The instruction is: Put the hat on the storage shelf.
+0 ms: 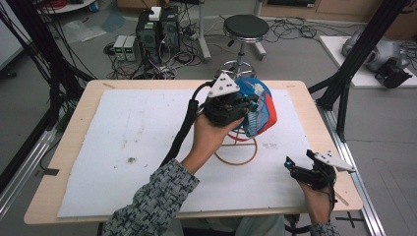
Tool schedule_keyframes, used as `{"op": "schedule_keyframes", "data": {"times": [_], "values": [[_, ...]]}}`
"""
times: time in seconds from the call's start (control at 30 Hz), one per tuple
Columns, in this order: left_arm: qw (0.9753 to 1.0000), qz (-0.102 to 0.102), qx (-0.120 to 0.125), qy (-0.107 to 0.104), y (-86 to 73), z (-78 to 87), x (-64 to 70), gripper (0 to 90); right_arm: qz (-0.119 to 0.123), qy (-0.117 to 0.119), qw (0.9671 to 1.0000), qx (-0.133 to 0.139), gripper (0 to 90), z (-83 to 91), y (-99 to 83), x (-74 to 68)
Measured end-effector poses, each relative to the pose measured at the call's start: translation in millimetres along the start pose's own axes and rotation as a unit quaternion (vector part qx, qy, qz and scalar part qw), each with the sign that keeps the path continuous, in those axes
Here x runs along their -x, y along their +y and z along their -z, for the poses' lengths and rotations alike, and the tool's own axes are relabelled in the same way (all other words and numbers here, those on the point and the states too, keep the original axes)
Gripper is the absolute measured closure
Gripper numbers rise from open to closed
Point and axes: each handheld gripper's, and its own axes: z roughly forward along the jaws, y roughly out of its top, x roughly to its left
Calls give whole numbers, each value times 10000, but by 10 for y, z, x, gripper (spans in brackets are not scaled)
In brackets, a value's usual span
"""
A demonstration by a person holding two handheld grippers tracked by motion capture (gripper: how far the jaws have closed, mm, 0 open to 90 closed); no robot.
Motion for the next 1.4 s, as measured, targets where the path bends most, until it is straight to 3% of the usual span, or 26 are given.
{"op": "schedule_keyframes", "data": {"times": [0.23,0.33,0.57,0.8,1.13,1.4], "values": [[9995,-286,42,89,-49,-85,62,867,-22,12,10000,-8,119,1,-3,6],[9993,-353,42,96,-74,-83,70,813,-22,6,10000,-5,119,4,-3,13],[9996,-259,76,85,-121,-73,28,688,-28,12,10000,-3,119,1,-4,10],[9994,-318,124,52,-129,-41,14,599,-8,9,10000,-2,119,-2,-3,7],[9987,-335,300,220,-155,216,-104,519,-3,13,10000,-14,119,-1,-2,2],[9971,-338,345,583,-222,557,-272,498,22,2,10000,-3,119,-14,7,-5]]}}
